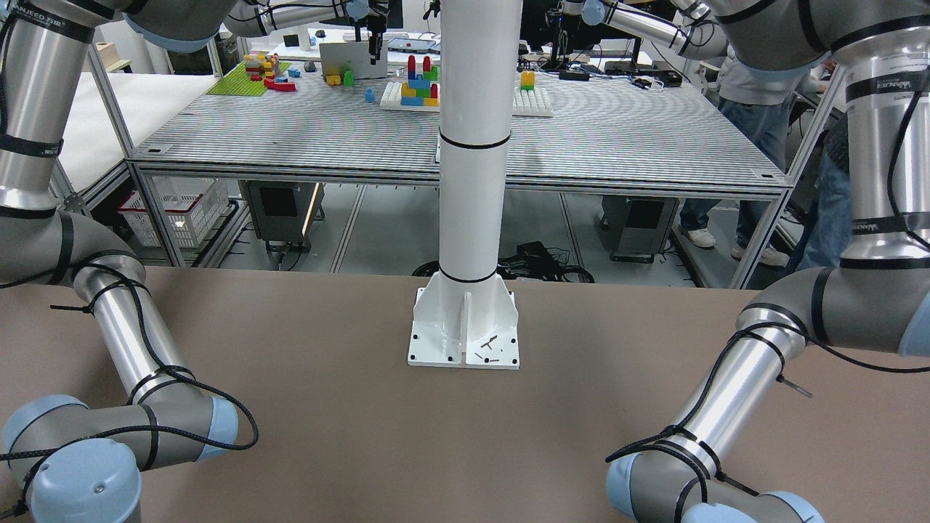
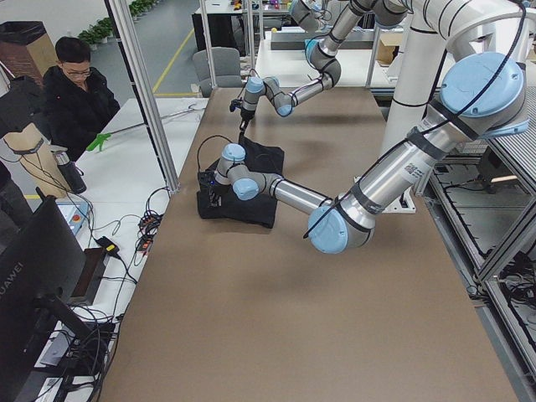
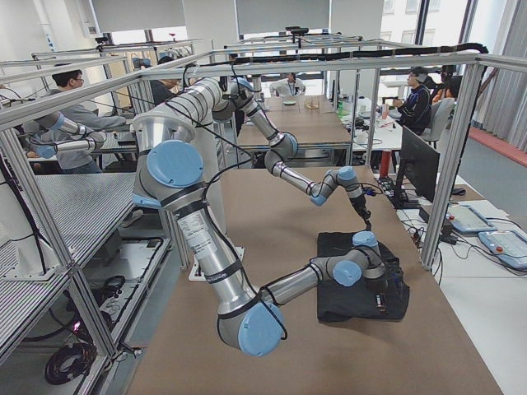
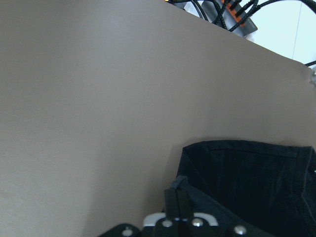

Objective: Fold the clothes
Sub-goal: 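Lay the hem down near the collar and open both grippers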

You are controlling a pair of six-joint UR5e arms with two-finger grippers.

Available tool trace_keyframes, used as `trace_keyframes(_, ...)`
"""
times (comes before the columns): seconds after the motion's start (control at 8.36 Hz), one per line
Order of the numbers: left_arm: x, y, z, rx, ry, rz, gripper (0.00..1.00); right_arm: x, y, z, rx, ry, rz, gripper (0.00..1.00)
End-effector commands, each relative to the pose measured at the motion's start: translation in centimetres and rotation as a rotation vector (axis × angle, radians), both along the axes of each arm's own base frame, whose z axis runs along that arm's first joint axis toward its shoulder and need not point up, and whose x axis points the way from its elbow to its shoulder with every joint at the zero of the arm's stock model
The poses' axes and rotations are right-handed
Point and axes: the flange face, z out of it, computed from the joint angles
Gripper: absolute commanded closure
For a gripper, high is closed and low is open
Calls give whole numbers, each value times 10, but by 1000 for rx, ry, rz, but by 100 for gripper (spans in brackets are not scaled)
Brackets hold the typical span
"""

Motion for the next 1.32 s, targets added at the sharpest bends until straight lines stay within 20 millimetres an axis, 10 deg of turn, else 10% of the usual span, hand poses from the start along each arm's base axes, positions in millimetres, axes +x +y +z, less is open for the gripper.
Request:
trace_keyframes(0.0,0,-1,4,2,-6,-4,49,-19,-24,-19,-31,-83,134,47)
trace_keyframes(0.48,3,-2,16,17,4,-1,35,-30,-16,-3,-27,-91,217,36)
trace_keyframes(0.96,5,1,13,22,6,-13,34,-33,136,28,-22,-241,147,34)
trace_keyframes(1.2,5,1,13,23,5,-14,34,-43,168,43,-73,-256,158,34)
